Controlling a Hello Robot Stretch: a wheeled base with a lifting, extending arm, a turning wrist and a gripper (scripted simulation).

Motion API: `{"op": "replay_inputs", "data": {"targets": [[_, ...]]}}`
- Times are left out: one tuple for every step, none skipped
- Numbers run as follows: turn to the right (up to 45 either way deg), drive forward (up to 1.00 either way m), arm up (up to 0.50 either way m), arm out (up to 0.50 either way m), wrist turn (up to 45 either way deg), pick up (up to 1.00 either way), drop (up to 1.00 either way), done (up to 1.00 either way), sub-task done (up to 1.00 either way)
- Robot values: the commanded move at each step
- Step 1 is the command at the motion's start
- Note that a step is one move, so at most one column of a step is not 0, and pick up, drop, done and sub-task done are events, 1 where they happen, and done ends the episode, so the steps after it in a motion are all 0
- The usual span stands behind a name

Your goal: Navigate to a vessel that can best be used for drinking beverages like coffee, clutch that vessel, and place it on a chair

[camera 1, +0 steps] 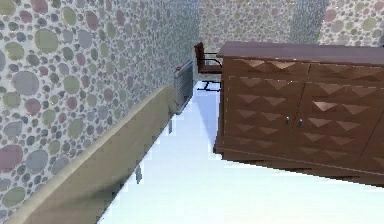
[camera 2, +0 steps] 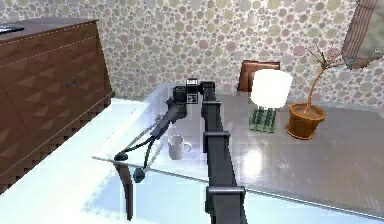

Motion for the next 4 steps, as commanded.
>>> {"op": "replay_inputs", "data": {"targets": [[0.0,0.0,0.0,0.0,45.0,0.0,0.0,0.0,0.0],[0.0,0.0,0.0,0.0,45.0,0.0,0.0,0.0,0.0],[0.0,0.0,0.0,0.0,39.0,0.0,0.0,0.0,0.0],[0.0,0.0,-0.3,0.0,0.0,0.0,0.0,0.0,0.0]]}}
